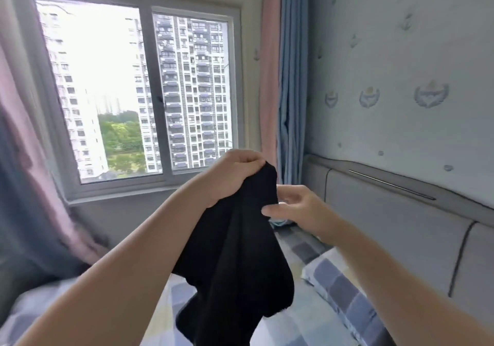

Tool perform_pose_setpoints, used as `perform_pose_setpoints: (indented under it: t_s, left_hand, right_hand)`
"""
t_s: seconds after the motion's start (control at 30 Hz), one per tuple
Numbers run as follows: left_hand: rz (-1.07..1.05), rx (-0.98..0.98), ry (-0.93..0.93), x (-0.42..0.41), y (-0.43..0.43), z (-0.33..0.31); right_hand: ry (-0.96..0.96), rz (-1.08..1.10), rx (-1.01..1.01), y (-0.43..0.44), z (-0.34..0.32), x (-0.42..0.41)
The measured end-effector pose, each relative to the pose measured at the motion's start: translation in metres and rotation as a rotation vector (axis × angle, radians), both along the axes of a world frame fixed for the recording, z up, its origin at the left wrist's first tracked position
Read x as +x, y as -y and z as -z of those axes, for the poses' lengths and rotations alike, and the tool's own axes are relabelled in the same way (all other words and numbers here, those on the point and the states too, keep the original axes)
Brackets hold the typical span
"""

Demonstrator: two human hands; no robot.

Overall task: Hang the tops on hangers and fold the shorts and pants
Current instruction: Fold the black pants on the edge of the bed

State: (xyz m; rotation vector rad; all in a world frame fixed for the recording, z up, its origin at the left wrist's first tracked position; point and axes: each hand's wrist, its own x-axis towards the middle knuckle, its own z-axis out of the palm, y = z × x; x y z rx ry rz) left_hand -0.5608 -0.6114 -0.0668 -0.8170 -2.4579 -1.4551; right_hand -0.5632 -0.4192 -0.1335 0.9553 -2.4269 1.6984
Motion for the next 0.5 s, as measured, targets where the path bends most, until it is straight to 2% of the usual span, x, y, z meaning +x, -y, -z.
perform_pose_setpoints:
  t_s: [0.17,0.23,0.33,0.5]
  left_hand:
    - [-0.3,-0.084,-0.08,-0.051,0.025,0.01]
    - [-0.44,-0.02,-0.111,-0.069,0.035,0.009]
    - [-0.595,0.138,-0.155,-0.089,0.052,0.008]
    - [-0.789,0.193,-0.184,-0.116,0.076,0.031]
  right_hand:
    - [0.087,-0.08,-0.059,0.028,0.028,-0.063]
    - [0.116,-0.098,-0.027,0.031,0.049,-0.085]
    - [0.215,-0.126,0.101,0.029,0.096,-0.115]
    - [0.384,-0.207,0.369,0.012,0.177,-0.157]
